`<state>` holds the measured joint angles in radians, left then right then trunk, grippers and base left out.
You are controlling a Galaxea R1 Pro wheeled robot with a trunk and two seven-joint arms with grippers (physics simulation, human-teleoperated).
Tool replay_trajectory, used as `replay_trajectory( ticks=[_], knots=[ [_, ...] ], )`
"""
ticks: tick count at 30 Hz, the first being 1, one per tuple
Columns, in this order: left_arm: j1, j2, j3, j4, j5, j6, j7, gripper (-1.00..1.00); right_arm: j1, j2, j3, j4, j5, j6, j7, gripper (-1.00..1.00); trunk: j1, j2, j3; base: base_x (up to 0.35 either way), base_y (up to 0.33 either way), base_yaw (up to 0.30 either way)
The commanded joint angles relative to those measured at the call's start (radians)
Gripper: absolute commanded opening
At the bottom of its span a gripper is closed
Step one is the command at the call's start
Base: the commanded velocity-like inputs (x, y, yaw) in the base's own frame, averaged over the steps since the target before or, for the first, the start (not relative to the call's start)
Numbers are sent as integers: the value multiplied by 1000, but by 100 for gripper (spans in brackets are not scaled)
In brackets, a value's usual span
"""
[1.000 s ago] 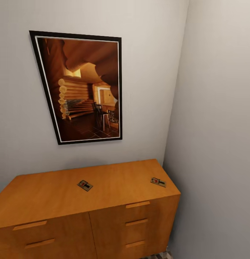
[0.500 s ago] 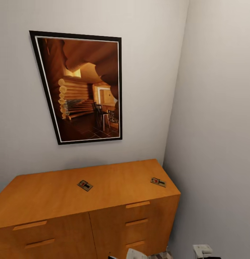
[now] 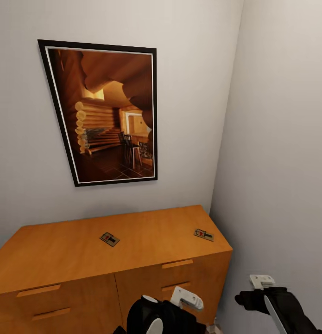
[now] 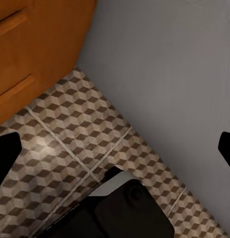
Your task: Take the four mousetraps from the cabinet in the bathroom and place them on the bathroom floor. Make sure all four end up on the same floor surface, and ensure that at least two of them are either under or directly next to the same bathroom sink.
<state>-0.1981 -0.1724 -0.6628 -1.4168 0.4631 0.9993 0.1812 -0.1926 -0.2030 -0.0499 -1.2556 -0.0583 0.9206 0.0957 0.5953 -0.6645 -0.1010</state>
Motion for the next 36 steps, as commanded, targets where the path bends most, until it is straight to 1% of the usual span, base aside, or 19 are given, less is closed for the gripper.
replay_trajectory(
  ticks=[1,3,4,9,10,11,14,16,18,20,21,24,26,27,29,30,32,33,36],
  knots=[
    [-12,0,2,-20,10,17,10,100,0,0,-4,-50,-4,45,-2,100,0,-2,-2,0,0,0],
    [-36,0,7,-32,12,26,10,100,2,-1,-6,-85,-4,84,-3,100,0,-2,-2,0,0,0],
    [-68,0,16,-39,16,32,8,100,-2,-1,-7,-108,-4,119,-4,100,0,-2,-2,0,0,0],
    [-173,1,83,-45,39,41,0,100,-59,1,-8,-137,-2,127,-6,100,0,-2,-2,0,0,0],
    [-230,2,127,-45,64,43,-2,100,-108,5,-7,-139,-3,127,-7,100,0,-2,-2,0,0,0],
    [-252,3,140,-45,74,43,-2,100,-126,7,-7,-139,-4,127,-8,100,0,-2,-2,0,0,0],
    [-394,13,210,-29,127,46,-4,100,-231,14,-4,-116,-6,127,-21,100,0,-2,-2,0,0,0],
    [-455,27,245,-15,138,48,-4,100,-271,17,-2,-90,-6,127,-36,100,0,-2,-2,0,0,0],
    [-490,42,267,-4,142,48,-5,100,-291,23,0,-69,-6,127,-49,100,0,-2,-2,0,0,0],
    [-546,76,303,26,146,48,-4,100,-327,49,1,-22,-4,127,-81,100,0,-2,-2,0,0,0],
    [-556,85,309,37,145,48,-3,100,-336,57,2,-11,-3,127,-90,100,0,-2,-2,0,0,0],
    [-600,139,331,107,144,48,0,100,-389,103,4,39,1,127,-135,100,0,-2,-2,0,0,0],
    [-624,195,340,176,142,46,1,100,-434,148,6,75,13,127,-166,100,0,-2,-2,0,0,0],
    [-630,224,343,210,142,44,3,100,-453,173,6,91,22,127,-176,100,0,-2,-2,0,0,0],
    [-634,254,346,244,142,42,4,100,-470,198,6,108,34,127,-183,100,0,-2,-2,0,0,0],
    [-636,283,351,277,142,41,3,100,-487,223,7,128,50,127,-187,100,0,-2,-2,0,0,0],
    [-638,312,357,302,143,39,0,100,-503,246,7,149,70,127,-189,100,0,-2,-2,0,0,0],
    [-639,335,363,318,145,41,-2,100,-517,266,7,168,92,127,-190,100,0,-2,-2,0,0,0],
    [-640,368,366,330,144,45,-4,100,-540,303,7,191,136,127,-185,100,0,-2,-2,0,0,0]
  ],
)
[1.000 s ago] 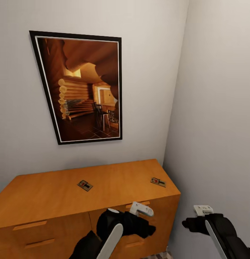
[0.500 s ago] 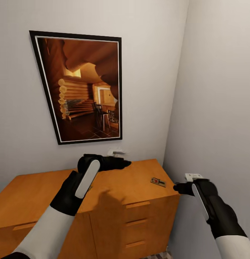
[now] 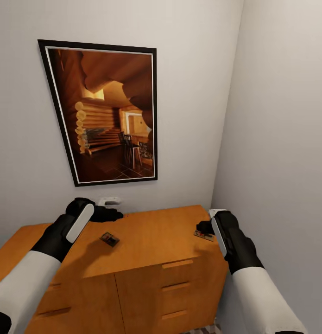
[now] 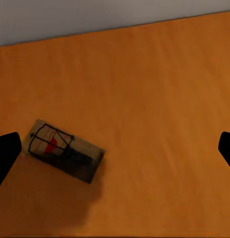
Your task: Take the four mousetraps from the cabinet in the bathroom and place them on the bathroom floor. Make sure all four end up on the same floor surface, and ensure that at least two of them are either under or directly next to the same bathroom sink.
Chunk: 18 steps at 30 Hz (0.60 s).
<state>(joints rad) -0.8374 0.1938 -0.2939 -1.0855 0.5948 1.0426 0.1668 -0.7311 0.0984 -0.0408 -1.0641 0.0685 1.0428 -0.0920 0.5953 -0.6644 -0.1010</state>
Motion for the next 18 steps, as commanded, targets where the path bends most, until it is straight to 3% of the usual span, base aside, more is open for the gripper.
replay_trajectory(
  ticks=[1,8,18],
  knots=[
    [-1,10,-7,-20,10,4,10,100,-8,13,-2,3,23,4,8,100,0,-2,-2,0,0,0],
    [-2,11,-6,-52,11,1,16,100,-12,19,-1,6,33,4,11,100,0,-2,-2,54,0,0],
    [-2,7,-5,-48,15,-7,20,100,-12,10,0,16,34,4,11,100,0,-2,-2,286,0,0]
  ],
)
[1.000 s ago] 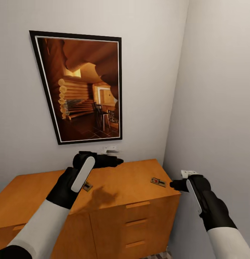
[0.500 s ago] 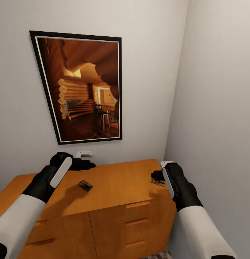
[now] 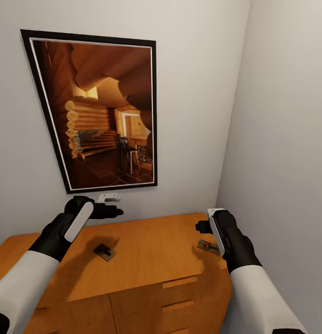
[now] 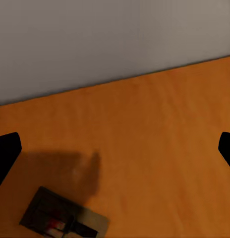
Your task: Take the four mousetraps from the cabinet in the bathroom and place them on the bathroom floor. Make sure all four end up on the same floor surface, and ensure that at least two of them are either under or directly next to the same bathroom sink.
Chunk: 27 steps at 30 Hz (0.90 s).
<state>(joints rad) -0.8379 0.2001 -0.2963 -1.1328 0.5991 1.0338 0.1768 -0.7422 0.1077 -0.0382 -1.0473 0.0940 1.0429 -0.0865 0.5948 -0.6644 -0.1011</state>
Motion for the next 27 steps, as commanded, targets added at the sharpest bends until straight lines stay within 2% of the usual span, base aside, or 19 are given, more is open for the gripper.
replay_trajectory(
  ticks=[1,8,9,10,11,12,13,14,15,16,18,23,27],
  knots=[
    [-1,1,-3,-1,12,2,10,100,-1,0,-2,0,9,4,5,100,1,-2,-2,166,0,0],
    [-1,-11,-3,19,16,1,11,100,0,-5,6,2,7,4,10,100,1,-2,-2,58,0,0],
    [-1,-13,-3,22,16,1,11,100,0,-5,13,2,7,4,13,100,1,-2,-2,14,0,0],
    [-1,-16,-3,29,16,1,12,100,0,-6,41,2,5,4,22,100,1,-2,-2,9,0,0],
    [-1,-19,-3,51,16,0,12,100,-1,-30,146,3,1,4,77,100,1,-2,-2,4,0,0],
    [-1,-20,-3,64,16,0,13,100,-1,-59,199,3,0,4,128,100,1,-2,-2,2,0,0],
    [-1,-21,-3,77,15,0,13,100,-2,-96,243,3,-1,4,196,100,1,-2,-2,2,0,0],
    [-1,-21,-3,83,15,0,13,100,-2,-117,259,2,1,4,234,100,1,-2,-2,1,0,0],
    [-1,-21,-3,98,15,0,13,100,-2,-171,290,-2,9,4,342,100,1,-2,-2,0,0,0],
    [-1,-21,-3,106,15,0,13,100,-2,-198,302,-6,12,4,395,100,1,-2,-2,0,0,0],
    [-1,-21,-3,113,15,-1,11,100,-2,-222,313,-11,27,4,440,100,1,-2,-2,0,0,0],
    [-1,-21,-3,119,15,-1,7,100,-2,-239,320,-14,72,4,479,100,1,-2,-2,0,0,0],
    [-1,-24,-4,121,15,-1,6,100,-2,-242,321,-11,81,4,486,100,1,-2,-2,0,0,0]
  ],
)
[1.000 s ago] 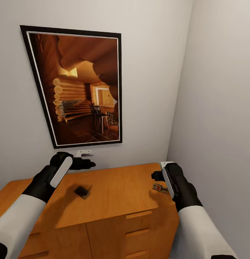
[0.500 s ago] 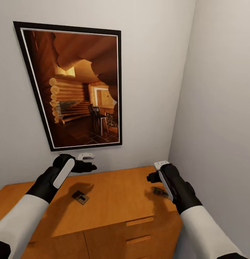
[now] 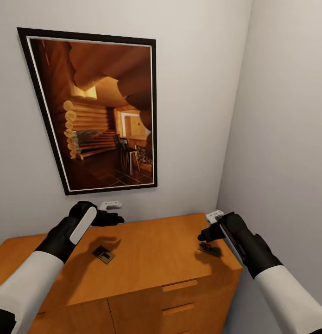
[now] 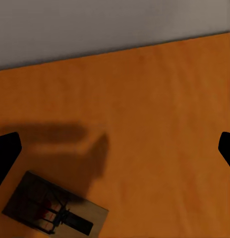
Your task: Take the four mousetraps from the cabinet in the bathroom and place them on the bathroom floor. Make sure all four end up on the same floor surface, and ensure that at least two of them are either under or directly next to the same bathroom sink.
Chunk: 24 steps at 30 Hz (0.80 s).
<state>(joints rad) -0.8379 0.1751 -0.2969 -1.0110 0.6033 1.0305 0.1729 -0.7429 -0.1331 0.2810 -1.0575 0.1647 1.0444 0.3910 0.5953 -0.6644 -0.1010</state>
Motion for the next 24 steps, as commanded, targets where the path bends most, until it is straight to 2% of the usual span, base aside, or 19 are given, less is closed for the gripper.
replay_trajectory(
  ticks=[1,17,21,24],
  knots=[
    [-1,0,-3,-1,10,2,10,100,-1,-1,2,0,11,3,9,100,0,-2,-2,0,0,0],
    [-1,-6,-4,3,10,0,9,100,-5,0,1,6,5,3,24,100,0,-2,-2,0,0,0],
    [-1,-6,-4,4,8,0,8,100,-28,-4,2,13,-3,3,70,100,0,-2,-2,0,0,0],
    [-1,-7,-4,5,6,0,8,100,-37,-8,3,18,2,3,139,100,0,-2,-2,0,0,0]
  ],
)
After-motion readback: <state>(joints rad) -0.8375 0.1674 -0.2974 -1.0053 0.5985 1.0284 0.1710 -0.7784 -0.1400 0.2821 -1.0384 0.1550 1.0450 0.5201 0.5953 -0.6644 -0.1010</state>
